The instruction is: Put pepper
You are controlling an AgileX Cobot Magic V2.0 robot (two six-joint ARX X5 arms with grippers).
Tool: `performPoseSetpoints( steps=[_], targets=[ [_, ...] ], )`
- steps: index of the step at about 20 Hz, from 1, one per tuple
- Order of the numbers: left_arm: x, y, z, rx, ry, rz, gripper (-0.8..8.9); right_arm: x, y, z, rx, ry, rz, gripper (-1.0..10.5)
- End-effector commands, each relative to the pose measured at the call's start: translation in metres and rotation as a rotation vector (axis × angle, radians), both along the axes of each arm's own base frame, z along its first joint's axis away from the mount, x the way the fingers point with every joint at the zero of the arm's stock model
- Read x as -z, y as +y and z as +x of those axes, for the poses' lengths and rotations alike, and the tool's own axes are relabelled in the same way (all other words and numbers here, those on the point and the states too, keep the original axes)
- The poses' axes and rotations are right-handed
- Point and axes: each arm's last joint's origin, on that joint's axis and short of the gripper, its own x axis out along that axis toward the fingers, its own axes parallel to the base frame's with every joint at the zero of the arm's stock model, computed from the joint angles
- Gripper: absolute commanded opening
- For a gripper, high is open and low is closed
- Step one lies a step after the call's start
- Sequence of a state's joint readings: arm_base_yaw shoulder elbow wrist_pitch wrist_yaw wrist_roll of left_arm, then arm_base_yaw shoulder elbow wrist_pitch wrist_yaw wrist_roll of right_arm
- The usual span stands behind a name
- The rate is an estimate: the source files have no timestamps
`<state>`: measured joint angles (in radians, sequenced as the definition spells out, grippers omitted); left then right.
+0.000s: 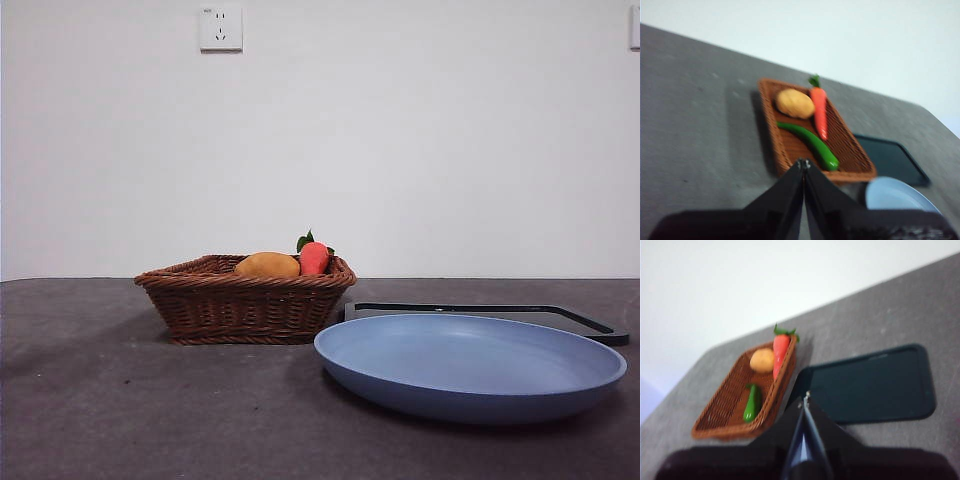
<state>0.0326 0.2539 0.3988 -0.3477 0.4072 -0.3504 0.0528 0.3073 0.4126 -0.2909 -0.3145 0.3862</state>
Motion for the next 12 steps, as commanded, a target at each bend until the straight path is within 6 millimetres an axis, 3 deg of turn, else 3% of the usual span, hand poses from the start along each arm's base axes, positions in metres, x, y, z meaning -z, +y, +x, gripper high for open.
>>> performPoseSetpoints(
  steps=[1, 6, 12],
  targets=[
    [-0.016, -0.002, 0.002, 0.077, 0.003, 0.046, 0.06, -0.026, 0.001, 0.000, -0.053, 0.017, -0.095, 0.1],
    [-0.033, -0.004, 0.009, 0.208, 0.079, 0.089, 0.06, -0.064, 0.003, 0.003, -0.117, 0.178, -0.205, 0.1],
    [-0.041, -0.006, 0.012, 0.325, 0.190, 0.125, 0.06, -0.084, 0.005, 0.005, -0.207, 0.363, -0.327, 0.1]
  ],
)
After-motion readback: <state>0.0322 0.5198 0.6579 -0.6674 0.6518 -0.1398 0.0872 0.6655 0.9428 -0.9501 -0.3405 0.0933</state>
